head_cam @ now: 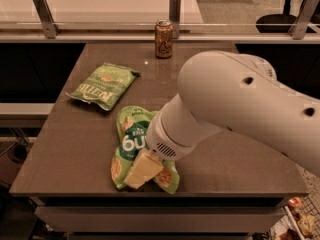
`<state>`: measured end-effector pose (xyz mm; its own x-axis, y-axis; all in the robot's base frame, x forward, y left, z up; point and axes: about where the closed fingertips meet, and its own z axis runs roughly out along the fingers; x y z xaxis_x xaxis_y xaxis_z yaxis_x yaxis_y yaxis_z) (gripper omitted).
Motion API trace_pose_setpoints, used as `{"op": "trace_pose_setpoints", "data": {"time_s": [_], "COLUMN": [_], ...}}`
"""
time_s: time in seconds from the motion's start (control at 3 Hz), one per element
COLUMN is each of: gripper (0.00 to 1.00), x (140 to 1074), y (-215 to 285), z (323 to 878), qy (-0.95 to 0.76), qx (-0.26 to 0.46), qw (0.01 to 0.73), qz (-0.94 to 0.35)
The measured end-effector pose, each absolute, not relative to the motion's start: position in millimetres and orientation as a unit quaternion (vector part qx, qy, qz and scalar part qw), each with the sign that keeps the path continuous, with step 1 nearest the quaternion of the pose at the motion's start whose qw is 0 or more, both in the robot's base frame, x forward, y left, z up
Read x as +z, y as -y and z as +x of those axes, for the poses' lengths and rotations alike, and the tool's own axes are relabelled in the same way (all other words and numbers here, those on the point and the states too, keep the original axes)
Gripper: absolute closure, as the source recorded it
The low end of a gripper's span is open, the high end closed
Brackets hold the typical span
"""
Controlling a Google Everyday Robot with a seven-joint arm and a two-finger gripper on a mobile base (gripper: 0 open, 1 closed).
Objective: Move green rice chip bag near orange can
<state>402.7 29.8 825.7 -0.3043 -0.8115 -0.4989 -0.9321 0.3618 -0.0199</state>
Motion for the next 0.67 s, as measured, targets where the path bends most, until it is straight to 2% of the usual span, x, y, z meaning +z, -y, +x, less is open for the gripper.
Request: {"op": "trace_pose_setpoints", "data": {"time_s": [0.67], "gripper": [1.00], "x": [853], "y": [-33], "z": [425], "qy": [-0.776], "qx": [0.109], "qw": [0.247], "qz": [-0.570]}}
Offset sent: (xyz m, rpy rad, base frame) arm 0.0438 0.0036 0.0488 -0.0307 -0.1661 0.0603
